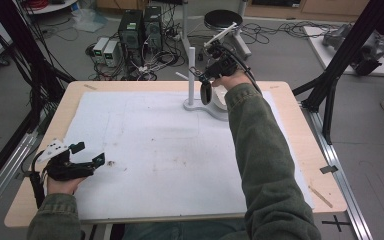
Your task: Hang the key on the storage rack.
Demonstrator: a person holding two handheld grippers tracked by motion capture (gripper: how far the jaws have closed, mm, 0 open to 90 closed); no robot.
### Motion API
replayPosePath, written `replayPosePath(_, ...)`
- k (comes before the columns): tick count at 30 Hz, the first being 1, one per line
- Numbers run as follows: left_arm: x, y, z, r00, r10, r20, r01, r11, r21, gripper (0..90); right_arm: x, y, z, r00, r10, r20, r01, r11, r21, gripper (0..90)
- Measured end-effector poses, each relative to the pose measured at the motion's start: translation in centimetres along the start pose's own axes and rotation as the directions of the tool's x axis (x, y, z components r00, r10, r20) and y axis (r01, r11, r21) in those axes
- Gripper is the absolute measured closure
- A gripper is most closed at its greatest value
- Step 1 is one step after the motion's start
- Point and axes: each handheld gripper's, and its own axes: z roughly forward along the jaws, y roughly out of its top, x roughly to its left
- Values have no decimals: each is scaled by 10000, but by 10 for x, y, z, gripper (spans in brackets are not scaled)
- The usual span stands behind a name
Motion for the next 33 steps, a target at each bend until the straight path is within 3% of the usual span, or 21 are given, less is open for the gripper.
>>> replayPosePath(7, 1, 0, 0, 10000, -14, -9, 14, 10000, 4, 43, -6, 4, 10, 9983, 127, 567, -125, 9999, -31, 806)
replayPosePath(17, 2, 0, 0, 10000, -26, -21, 26, 10000, 54, 43, -8, 5, 19, 9978, 205, 628, -208, 9998, 47, 787)
replayPosePath(20, 2, 0, 0, 10000, -18, -1, 18, 10000, 86, 44, -8, 4, 19, 9969, 375, 697, -376, 9993, 4, 714)
replayPosePath(23, 2, 0, 0, 10000, -12, -7, 12, 10000, 78, 43, -6, -1, 20, 9957, 252, 895, -261, 9996, 89, 646)
replayPosePath(26, 1, 0, 0, 10000, -28, 2, 28, 10000, 53, 44, -6, -8, 21, 9952, 371, 909, -359, 9993, -143, 548)
replayPosePath(30, 1, 0, 0, 10000, -12, -19, 12, 10000, 44, 44, -6, -19, 22, 9882, 540, 1435, -494, 9982, -352, 427)
replayPosePath(33, 1, 0, 0, 10000, 31, -16, -31, 10000, 91, 44, -7, -27, 22, 9873, 761, 1397, -681, 9958, -609, 355)
